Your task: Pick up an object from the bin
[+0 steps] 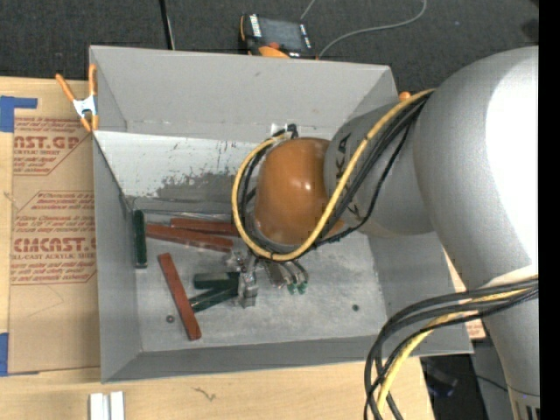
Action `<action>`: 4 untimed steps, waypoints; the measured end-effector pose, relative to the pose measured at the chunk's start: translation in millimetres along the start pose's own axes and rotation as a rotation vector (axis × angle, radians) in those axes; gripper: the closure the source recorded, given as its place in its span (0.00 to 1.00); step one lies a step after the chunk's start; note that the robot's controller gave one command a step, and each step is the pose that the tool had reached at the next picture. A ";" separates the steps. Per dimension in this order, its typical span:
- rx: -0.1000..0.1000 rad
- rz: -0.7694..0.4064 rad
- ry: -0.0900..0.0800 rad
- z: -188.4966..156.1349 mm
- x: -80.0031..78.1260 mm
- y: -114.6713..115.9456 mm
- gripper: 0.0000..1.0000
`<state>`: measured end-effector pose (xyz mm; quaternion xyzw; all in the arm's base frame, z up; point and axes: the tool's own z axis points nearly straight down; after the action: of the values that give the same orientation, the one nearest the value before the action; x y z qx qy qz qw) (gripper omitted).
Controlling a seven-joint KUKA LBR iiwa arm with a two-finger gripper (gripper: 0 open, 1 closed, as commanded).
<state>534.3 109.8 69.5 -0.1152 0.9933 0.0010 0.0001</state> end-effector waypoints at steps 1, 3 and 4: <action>0.000 0.000 0.000 0.0 0.0 0.0 1.00; 0.000 0.000 0.000 0.0 0.0 0.1 1.00; 0.000 -0.630 -0.002 -1.1 -15.4 50.4 1.00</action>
Offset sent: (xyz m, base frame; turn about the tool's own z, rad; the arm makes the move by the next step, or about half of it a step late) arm 0.0000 0.0000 0.0000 0.0000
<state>537.7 162.4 70.7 -0.4173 0.9088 0.0010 0.0014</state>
